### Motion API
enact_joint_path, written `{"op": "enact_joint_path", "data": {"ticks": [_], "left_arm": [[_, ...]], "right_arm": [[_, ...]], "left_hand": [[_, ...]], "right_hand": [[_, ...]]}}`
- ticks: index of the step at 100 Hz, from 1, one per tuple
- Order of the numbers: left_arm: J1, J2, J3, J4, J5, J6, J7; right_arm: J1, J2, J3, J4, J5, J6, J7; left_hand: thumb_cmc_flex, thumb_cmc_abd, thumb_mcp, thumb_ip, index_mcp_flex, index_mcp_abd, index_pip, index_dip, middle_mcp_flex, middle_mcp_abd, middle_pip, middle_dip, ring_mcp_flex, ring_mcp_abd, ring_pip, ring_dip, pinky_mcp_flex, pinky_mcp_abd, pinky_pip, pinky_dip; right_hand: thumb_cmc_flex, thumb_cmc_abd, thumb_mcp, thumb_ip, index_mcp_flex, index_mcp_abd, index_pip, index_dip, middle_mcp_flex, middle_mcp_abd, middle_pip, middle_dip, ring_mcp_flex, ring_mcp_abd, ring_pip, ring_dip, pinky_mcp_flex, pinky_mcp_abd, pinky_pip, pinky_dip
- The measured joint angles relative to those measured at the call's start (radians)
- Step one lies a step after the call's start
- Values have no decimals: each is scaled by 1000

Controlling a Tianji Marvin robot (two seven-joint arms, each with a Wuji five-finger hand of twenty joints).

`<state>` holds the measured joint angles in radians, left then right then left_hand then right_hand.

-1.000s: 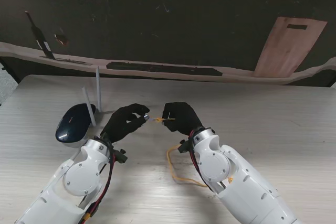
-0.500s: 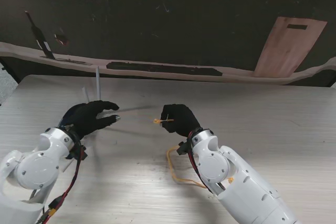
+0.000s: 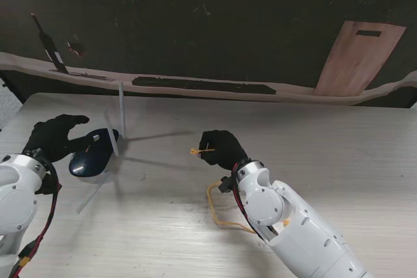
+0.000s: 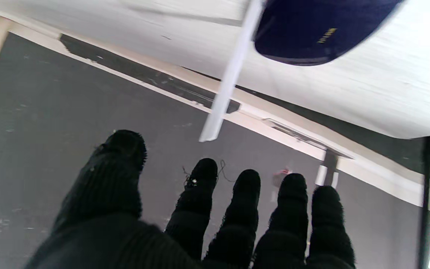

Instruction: Untangle the Ethernet cable and plug it into the router

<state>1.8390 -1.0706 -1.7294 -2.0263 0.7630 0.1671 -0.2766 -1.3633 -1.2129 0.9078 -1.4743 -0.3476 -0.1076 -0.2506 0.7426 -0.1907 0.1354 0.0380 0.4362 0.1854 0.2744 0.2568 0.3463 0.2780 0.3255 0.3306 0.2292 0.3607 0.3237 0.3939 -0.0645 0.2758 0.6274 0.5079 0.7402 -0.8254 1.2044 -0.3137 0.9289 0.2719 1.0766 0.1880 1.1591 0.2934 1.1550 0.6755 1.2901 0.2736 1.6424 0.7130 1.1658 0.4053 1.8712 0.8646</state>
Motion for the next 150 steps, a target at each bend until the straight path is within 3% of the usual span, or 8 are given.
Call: {"op": "enact_joint_path", "data": {"ticks": [20,43,56,65,79,91,111,150], "left_arm": [[26,4,-54,-10,77,99,-72],[-12,38,-16,56,149,202,-194],[-73,42,62,156,230,217,-157],[-102,38,107,221,220,226,-58],[-144,33,156,289,218,235,-32],[-177,25,196,366,200,224,83],[-224,25,231,426,170,201,18],[-315,22,334,575,131,199,139]], "right_arm": [[-1,-1,0,6,15,4,5],[0,-2,-4,13,31,10,10],[0,-2,-6,13,37,15,20],[0,-2,-6,13,38,21,25],[-1,-1,-5,12,42,29,34],[-1,-1,-5,11,43,33,34],[0,-1,-7,13,47,33,33],[12,-2,-18,22,57,43,45]], "left_hand": [[-64,-114,105,8,-47,10,-62,-13,-61,-12,-50,-28,-41,-21,-60,-23,0,0,-84,-4],[-100,-152,78,-50,-184,59,-208,-77,-162,11,-195,-153,-126,-26,-153,-110,-1,-8,-264,-44],[-125,-166,60,-66,-257,60,-272,-122,-211,22,-293,-204,-138,-26,-188,-149,-1,-9,-307,-44],[-145,-175,66,-67,-258,60,-292,-165,-227,23,-320,-205,-150,-26,-199,-160,-1,-9,-315,-45],[-234,-227,215,-104,-267,58,-292,-228,-234,23,-331,-228,-150,-26,-201,-171,-1,-9,-320,-56],[-298,-264,336,-129,-267,55,-292,-228,-235,22,-331,-228,-150,-26,-202,-171,-1,-9,-340,-68],[-365,-299,406,-141,-267,26,-292,-226,-235,19,-331,-229,-150,-26,-208,-175,-1,-8,-390,-94],[-365,-309,438,-141,-267,11,-292,-198,-235,8,-331,-229,-150,-27,-212,-182,-1,-8,-394,-94]], "right_hand": [[0,6,-1,0,0,0,0,0,0,0,0,0,0,0,1,0,0,0,0,0],[0,6,-1,0,0,0,0,0,0,0,0,0,0,0,1,0,0,0,0,0],[0,7,-1,0,0,0,0,0,0,0,0,0,0,0,2,0,0,0,0,0],[0,7,-1,0,0,0,0,0,1,0,0,0,0,0,2,0,0,0,0,0],[0,8,-1,0,0,0,0,0,1,0,0,0,0,0,3,0,1,0,0,0],[0,8,-1,0,0,0,0,0,1,0,0,0,0,0,3,0,1,0,0,0],[0,8,-1,0,0,0,0,0,1,0,0,0,0,0,3,0,1,0,0,1],[0,8,-1,0,0,0,0,0,1,0,1,0,0,0,3,0,1,0,0,1]]}}
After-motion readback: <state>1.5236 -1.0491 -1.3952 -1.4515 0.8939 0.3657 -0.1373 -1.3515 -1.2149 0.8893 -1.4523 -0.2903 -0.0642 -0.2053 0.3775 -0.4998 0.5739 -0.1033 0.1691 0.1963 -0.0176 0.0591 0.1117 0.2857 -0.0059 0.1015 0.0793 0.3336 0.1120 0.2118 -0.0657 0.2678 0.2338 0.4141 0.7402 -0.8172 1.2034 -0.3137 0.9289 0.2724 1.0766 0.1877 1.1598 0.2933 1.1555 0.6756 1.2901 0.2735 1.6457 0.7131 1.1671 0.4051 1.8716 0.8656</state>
